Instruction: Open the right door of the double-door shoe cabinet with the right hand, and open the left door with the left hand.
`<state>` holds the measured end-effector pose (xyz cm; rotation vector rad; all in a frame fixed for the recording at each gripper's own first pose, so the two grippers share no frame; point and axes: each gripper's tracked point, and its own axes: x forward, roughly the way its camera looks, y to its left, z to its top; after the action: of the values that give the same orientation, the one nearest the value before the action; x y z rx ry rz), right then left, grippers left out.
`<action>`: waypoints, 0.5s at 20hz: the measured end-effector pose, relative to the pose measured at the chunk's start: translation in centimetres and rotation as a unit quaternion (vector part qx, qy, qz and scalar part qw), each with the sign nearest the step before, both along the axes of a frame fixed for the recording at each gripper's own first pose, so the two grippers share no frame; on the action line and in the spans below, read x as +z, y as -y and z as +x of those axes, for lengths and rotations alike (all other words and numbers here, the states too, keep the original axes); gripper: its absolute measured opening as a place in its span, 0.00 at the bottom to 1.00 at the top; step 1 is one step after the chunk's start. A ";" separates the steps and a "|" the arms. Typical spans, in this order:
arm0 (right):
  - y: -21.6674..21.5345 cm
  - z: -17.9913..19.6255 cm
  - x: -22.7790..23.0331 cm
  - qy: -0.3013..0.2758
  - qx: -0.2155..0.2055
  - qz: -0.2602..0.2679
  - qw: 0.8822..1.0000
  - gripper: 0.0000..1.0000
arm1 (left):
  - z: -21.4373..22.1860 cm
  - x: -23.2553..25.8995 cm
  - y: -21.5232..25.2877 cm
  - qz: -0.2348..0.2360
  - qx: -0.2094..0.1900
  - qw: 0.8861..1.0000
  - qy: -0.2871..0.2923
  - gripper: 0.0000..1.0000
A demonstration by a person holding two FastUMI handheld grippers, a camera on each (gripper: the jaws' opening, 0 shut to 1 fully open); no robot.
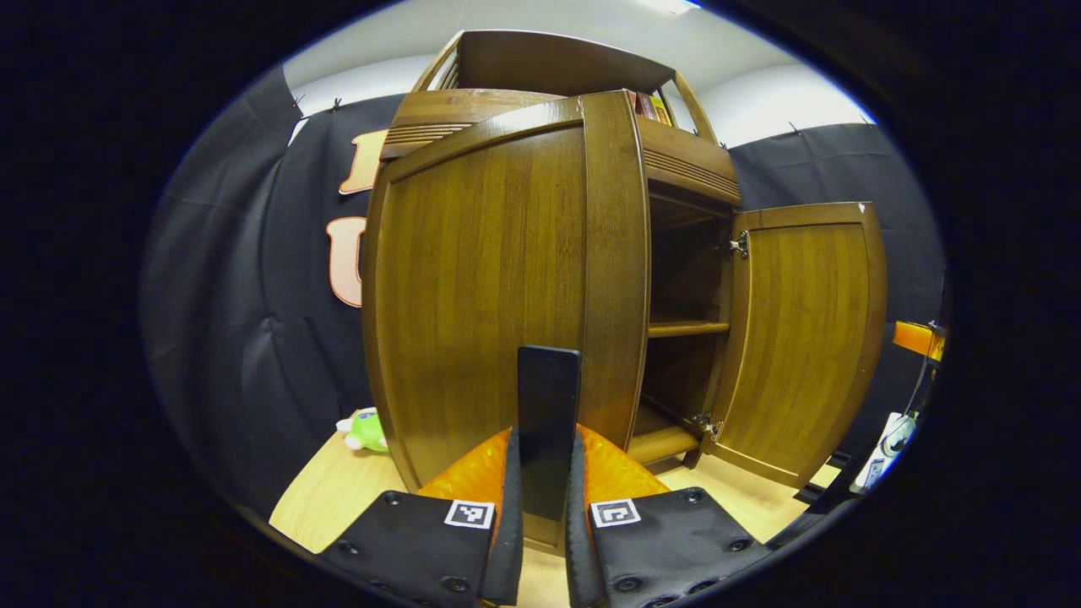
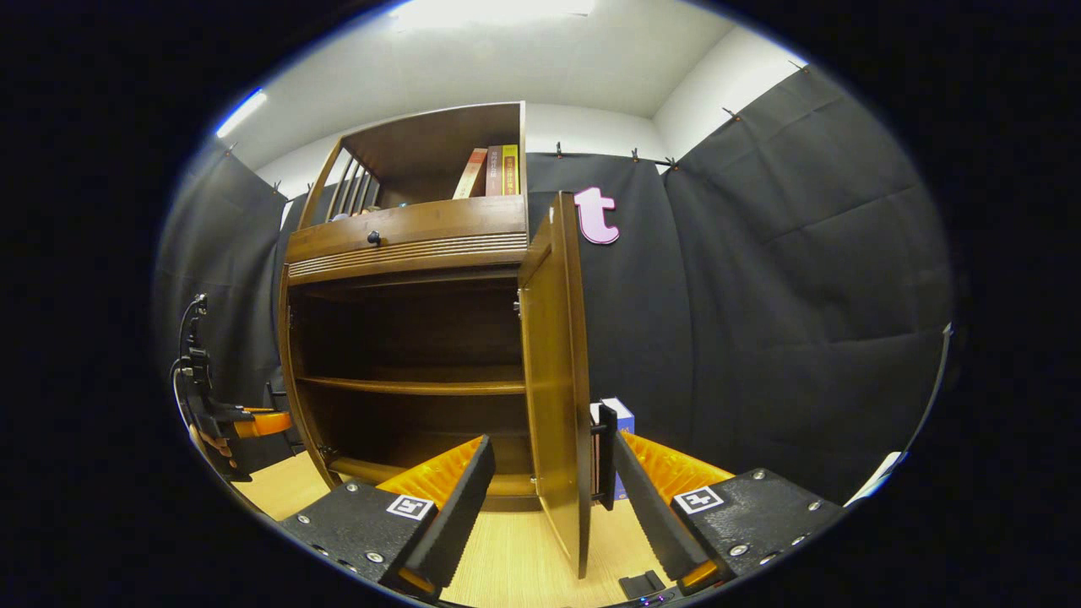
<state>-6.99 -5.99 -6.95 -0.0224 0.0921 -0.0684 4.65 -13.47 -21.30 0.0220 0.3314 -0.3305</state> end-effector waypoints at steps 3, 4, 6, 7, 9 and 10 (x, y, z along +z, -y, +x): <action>-1.2 0.1 0.0 -0.001 0.013 0.005 1.000 0.99 | -1.1 0.6 -1.7 0.010 0.007 1.000 -0.003 0.29; -1.5 0.2 0.0 -0.001 0.016 0.005 1.000 0.99 | -1.3 0.7 -2.3 0.012 0.009 1.000 -0.003 0.28; -2.1 0.2 0.0 -0.001 0.021 0.003 1.000 0.99 | -1.9 1.1 -3.5 0.017 0.014 1.000 -0.001 0.28; -2.4 0.4 0.1 -0.001 0.023 0.004 1.000 0.99 | -2.1 1.2 -4.1 0.021 0.017 1.000 0.001 0.28; -3.1 0.7 0.1 -0.001 0.029 0.006 1.000 0.99 | -2.7 1.6 -5.4 0.028 0.026 0.999 0.006 0.27; -3.5 0.8 0.1 -0.001 0.032 0.007 0.999 0.99 | -2.5 1.6 -5.4 0.030 0.030 0.999 0.008 0.29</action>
<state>-6.21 -2.50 -6.87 -0.0115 0.0938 -0.0032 2.20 -8.10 -19.73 0.0741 0.3246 -0.2607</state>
